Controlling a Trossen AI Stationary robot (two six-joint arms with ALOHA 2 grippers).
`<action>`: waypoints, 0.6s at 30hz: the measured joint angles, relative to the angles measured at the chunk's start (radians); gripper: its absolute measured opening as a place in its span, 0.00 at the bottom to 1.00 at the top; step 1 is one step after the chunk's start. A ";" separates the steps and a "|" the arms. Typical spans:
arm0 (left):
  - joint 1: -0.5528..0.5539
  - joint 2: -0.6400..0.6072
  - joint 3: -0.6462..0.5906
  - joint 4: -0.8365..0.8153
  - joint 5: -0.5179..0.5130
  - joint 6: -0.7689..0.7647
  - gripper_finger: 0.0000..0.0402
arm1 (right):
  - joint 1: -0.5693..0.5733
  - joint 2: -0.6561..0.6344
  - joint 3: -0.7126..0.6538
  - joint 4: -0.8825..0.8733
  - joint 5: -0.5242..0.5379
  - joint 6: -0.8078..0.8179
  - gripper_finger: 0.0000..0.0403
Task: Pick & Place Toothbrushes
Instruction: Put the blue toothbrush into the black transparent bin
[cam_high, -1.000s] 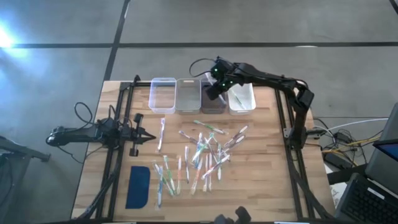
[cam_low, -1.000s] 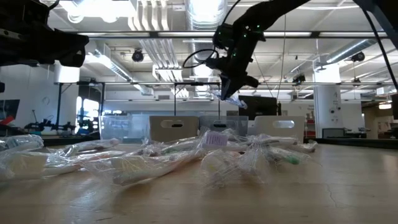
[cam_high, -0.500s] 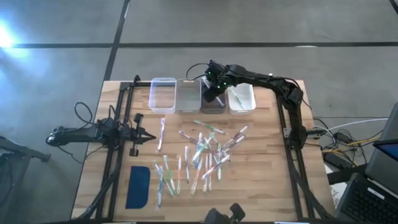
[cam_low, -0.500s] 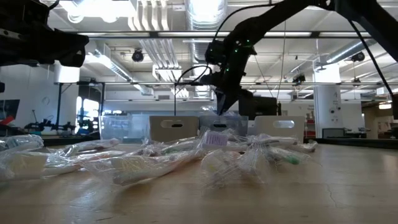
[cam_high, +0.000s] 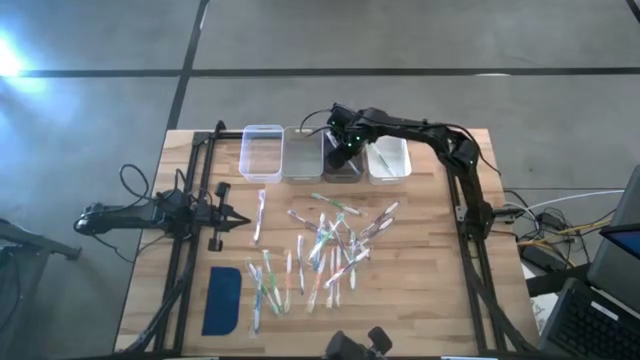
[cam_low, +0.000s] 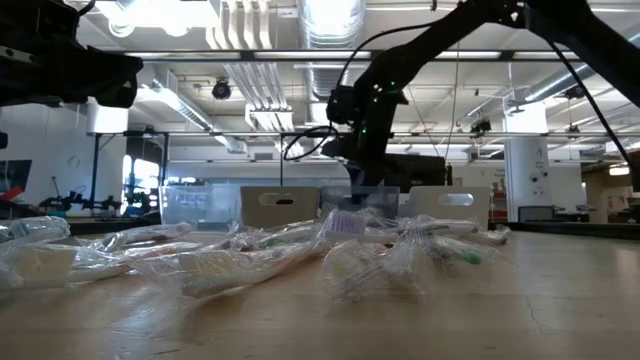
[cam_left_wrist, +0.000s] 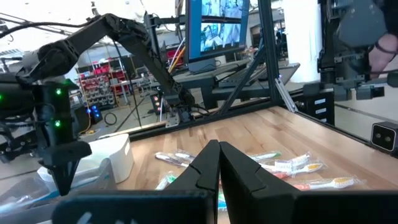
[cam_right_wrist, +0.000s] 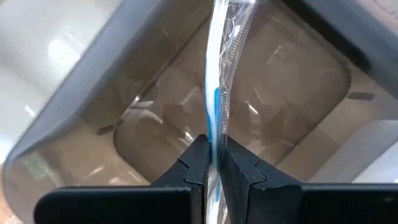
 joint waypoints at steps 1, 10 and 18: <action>0.000 0.000 0.000 0.000 0.000 0.000 0.04 | 0.000 0.007 0.000 0.001 0.000 0.000 0.06; 0.001 0.000 0.000 0.000 0.000 0.000 0.04 | -0.005 0.063 0.000 0.017 -0.030 0.000 0.06; 0.001 0.000 0.000 0.000 0.000 0.000 0.04 | -0.004 0.109 0.000 0.016 -0.048 0.003 0.06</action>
